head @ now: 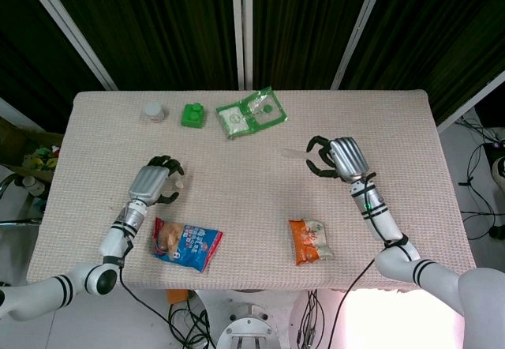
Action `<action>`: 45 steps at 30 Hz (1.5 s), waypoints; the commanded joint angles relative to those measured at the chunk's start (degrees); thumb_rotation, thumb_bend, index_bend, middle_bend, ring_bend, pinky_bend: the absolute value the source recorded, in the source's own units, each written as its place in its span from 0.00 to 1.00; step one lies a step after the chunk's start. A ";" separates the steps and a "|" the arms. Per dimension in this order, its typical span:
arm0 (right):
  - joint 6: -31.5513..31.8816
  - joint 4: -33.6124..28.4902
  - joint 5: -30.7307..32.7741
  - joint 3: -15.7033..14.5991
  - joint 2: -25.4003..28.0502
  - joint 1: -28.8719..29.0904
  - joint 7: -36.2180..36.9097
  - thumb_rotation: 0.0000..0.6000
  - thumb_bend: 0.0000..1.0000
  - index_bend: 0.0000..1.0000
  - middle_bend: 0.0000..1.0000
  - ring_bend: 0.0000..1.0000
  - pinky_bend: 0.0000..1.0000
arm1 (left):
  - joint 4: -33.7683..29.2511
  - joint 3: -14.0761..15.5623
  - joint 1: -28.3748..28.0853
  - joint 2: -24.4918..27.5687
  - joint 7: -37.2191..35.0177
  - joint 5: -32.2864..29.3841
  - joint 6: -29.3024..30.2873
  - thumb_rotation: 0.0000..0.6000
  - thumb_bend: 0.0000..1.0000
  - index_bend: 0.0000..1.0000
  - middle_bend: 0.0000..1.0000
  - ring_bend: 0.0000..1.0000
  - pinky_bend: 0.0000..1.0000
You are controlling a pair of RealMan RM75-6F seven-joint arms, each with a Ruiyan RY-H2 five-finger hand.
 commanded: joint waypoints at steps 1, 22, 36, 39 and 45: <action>-0.18 0.49 0.03 0.04 -0.23 0.10 0.36 1.00 0.72 0.90 1.00 1.00 1.00 | 0.37 0.12 -0.16 -0.29 -0.16 0.05 -0.05 1.00 0.30 0.36 0.22 0.12 0.12; -0.10 0.85 0.06 0.30 -0.21 0.14 1.06 1.00 0.72 0.90 1.00 1.00 1.00 | 2.70 0.00 -1.25 -2.38 1.93 -2.69 -0.50 1.00 0.35 0.42 0.22 0.12 0.12; -0.15 1.19 0.10 0.37 -0.45 0.23 1.06 1.00 0.73 0.90 1.00 1.00 1.00 | 3.06 -0.03 -1.27 -2.66 1.66 -3.57 -0.52 1.00 0.37 0.44 0.22 0.12 0.12; -0.18 1.09 0.18 0.41 -0.41 0.20 0.99 1.00 0.73 0.90 1.00 1.00 1.00 | 3.17 0.05 -1.33 -2.79 1.50 -3.44 -0.57 1.00 0.37 0.44 0.22 0.12 0.12; -0.17 1.12 0.31 0.33 -0.46 -0.04 1.01 1.00 0.73 0.90 1.00 1.00 1.00 | 3.52 -0.01 -1.49 -3.23 1.53 -3.43 -0.41 1.00 0.37 0.45 0.22 0.12 0.12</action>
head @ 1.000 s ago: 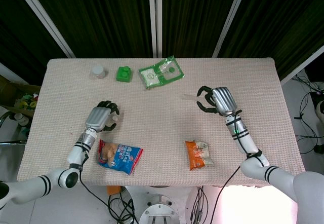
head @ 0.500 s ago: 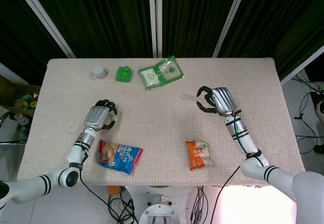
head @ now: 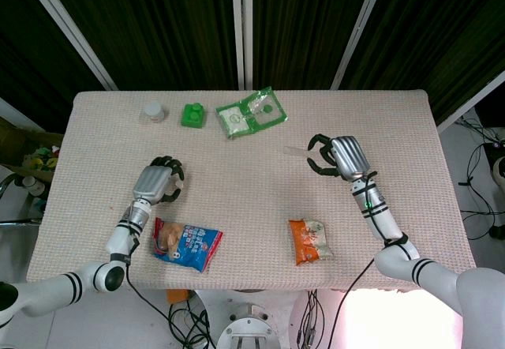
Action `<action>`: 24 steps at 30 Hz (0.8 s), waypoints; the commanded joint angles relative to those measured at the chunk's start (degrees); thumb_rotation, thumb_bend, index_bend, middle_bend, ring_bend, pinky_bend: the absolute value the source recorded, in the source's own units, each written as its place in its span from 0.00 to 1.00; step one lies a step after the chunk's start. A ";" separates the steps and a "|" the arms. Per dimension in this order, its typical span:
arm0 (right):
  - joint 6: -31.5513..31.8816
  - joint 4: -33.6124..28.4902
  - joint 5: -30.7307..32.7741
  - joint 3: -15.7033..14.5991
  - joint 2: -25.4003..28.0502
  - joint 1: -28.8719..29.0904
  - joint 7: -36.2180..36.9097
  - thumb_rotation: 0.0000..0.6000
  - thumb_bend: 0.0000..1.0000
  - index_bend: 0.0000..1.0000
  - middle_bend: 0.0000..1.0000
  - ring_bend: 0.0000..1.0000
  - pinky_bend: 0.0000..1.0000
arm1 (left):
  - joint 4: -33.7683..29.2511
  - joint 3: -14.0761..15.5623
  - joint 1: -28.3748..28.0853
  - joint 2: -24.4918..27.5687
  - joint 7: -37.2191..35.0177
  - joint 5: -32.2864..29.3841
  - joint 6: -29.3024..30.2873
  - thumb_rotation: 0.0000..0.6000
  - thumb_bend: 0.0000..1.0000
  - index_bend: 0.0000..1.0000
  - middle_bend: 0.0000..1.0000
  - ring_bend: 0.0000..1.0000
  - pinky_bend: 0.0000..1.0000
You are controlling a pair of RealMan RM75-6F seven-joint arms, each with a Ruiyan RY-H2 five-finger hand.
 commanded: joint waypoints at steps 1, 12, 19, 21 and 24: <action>0.03 0.07 0.03 -0.04 -0.03 -0.09 0.00 1.00 0.73 0.90 1.00 1.00 1.00 | 0.12 -0.06 -0.09 -0.09 0.07 -0.11 -0.05 1.00 0.37 0.45 0.22 0.12 0.12; -0.06 -0.24 0.07 -0.14 0.28 -0.34 -0.22 1.00 0.73 0.90 1.00 1.00 1.00 | 2.23 -1.01 0.20 -1.55 -2.69 0.88 1.87 1.00 0.42 0.59 0.26 0.12 0.13; -1.20 -0.55 -0.55 -0.83 -0.92 0.37 -0.26 1.00 0.75 0.92 1.00 1.00 1.00 | -4.99 -2.68 1.93 2.65 -7.05 3.80 6.29 1.00 0.46 0.60 0.26 0.12 0.13; -1.65 -0.59 -0.81 -0.85 -1.95 1.05 -0.39 1.00 0.76 0.93 1.00 1.00 1.00 | -9.38 -3.35 2.62 5.19 -8.11 5.22 8.18 1.00 0.46 0.60 0.27 0.12 0.13; -2.16 -0.36 -0.72 -0.32 -4.04 2.31 -1.81 1.00 0.78 0.94 1.00 1.00 1.00 | -16.18 -4.36 3.28 8.95 -9.13 7.13 10.29 1.00 0.48 0.60 0.28 0.12 0.13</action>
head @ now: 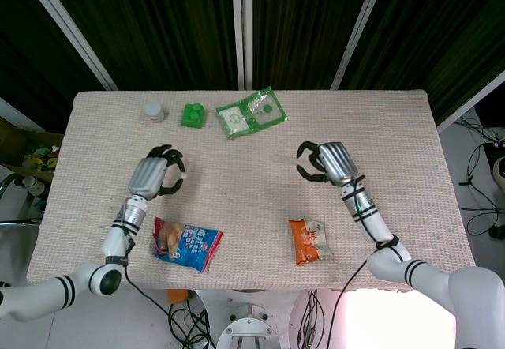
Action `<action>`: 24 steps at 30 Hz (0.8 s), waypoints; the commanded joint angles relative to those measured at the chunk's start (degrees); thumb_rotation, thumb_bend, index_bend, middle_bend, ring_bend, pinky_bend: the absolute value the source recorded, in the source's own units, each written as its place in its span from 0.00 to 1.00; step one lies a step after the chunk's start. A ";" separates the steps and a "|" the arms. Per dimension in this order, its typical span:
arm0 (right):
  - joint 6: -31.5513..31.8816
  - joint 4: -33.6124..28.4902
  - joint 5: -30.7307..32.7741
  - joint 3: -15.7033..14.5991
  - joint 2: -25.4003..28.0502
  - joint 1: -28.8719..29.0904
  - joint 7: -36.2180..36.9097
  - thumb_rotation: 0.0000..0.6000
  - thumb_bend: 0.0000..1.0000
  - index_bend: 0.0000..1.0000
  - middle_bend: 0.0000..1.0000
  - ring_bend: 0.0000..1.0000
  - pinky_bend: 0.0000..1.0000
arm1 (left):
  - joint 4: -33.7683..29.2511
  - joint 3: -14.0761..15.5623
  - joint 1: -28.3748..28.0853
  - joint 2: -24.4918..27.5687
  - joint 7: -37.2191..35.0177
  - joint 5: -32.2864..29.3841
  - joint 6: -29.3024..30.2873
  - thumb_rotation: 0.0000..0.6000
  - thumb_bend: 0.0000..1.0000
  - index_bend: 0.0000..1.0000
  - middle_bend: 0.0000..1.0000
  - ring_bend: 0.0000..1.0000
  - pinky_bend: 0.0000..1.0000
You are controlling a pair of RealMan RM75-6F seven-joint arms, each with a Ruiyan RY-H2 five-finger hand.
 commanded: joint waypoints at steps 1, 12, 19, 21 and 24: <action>-0.75 0.09 0.13 0.66 -2.15 1.48 -1.53 1.00 0.78 0.94 1.00 1.00 1.00 | -9.54 -1.86 1.30 5.76 -2.17 3.20 3.67 1.00 0.48 0.60 0.28 0.12 0.13; -4.10 -1.62 1.57 2.95 -7.60 6.23 -7.67 1.00 0.83 0.96 1.00 1.00 1.00 | -23.38 -3.52 -0.39 11.75 1.94 9.22 6.61 1.00 0.48 0.60 0.28 0.12 0.13; -3.71 -3.27 1.81 3.56 -8.92 6.94 -8.35 1.00 0.83 0.97 1.00 1.00 1.00 | -24.40 -4.03 -2.22 11.26 5.08 9.68 6.93 1.00 0.48 0.60 0.28 0.12 0.13; -3.29 -3.34 1.94 3.74 -9.03 6.80 -8.06 1.00 0.83 0.97 1.00 1.00 1.00 | -24.43 -3.82 -2.44 11.09 5.73 9.65 7.05 1.00 0.48 0.60 0.28 0.12 0.13; -2.81 -3.35 2.11 4.01 -9.11 6.62 -7.21 1.00 0.83 0.97 1.00 1.00 1.00 | -24.32 -3.39 -2.60 10.85 5.83 9.46 7.04 1.00 0.48 0.60 0.28 0.12 0.13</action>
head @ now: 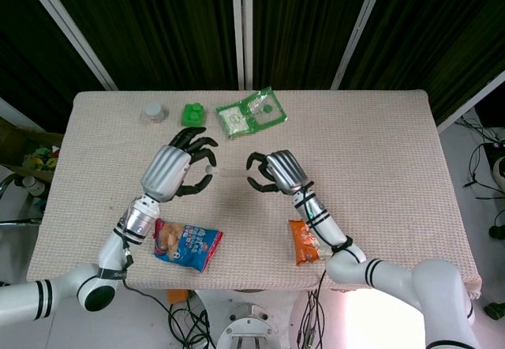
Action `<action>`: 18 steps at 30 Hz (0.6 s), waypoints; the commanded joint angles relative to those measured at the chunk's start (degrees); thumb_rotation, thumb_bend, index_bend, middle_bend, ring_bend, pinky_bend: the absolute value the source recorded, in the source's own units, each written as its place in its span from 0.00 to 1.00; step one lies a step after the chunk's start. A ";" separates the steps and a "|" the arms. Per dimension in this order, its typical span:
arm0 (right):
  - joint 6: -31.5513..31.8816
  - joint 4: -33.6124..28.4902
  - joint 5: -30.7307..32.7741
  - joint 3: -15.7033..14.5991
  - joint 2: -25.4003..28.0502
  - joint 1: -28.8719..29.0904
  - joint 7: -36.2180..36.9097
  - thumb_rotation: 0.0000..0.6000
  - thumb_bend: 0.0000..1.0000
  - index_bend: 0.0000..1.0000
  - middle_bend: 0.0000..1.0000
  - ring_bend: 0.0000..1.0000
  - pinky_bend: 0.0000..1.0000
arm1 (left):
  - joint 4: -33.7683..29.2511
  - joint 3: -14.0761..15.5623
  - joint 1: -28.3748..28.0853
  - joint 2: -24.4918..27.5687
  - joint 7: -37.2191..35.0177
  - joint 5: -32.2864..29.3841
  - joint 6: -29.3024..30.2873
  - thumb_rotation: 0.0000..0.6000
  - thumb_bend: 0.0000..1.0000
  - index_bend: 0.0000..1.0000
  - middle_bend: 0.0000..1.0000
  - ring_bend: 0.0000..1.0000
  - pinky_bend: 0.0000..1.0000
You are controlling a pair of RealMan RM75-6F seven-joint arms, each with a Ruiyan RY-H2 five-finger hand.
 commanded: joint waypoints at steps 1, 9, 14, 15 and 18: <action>0.37 -0.07 0.08 0.24 -0.05 -0.13 0.82 1.00 0.83 0.97 1.00 1.00 1.00 | 0.22 0.32 -0.16 -0.23 -0.02 -0.16 -0.02 1.00 0.48 0.60 0.28 0.12 0.13; 1.54 0.02 -0.36 0.30 -0.27 -0.22 1.75 1.00 0.83 0.97 1.00 1.00 1.00 | 1.13 0.71 -0.26 -1.26 -0.73 -0.37 1.02 1.00 0.48 0.60 0.28 0.12 0.13; 2.27 0.08 -0.58 0.40 -0.45 -0.27 2.51 1.00 0.83 0.97 1.00 1.00 1.00 | 1.31 0.69 -0.11 -1.64 -1.76 -0.87 1.61 1.00 0.48 0.60 0.28 0.12 0.13; 2.36 0.13 -0.59 0.43 -0.48 -0.27 2.57 1.00 0.83 0.97 1.00 1.00 1.00 | 1.27 0.67 -0.08 -1.65 -1.99 -0.98 1.67 1.00 0.48 0.60 0.28 0.12 0.13; 2.60 0.20 -0.59 0.57 -0.63 -0.21 2.78 1.00 0.83 0.97 1.00 1.00 1.00 | 1.05 0.56 -0.03 -1.89 -3.02 -1.29 1.85 1.00 0.48 0.60 0.28 0.12 0.13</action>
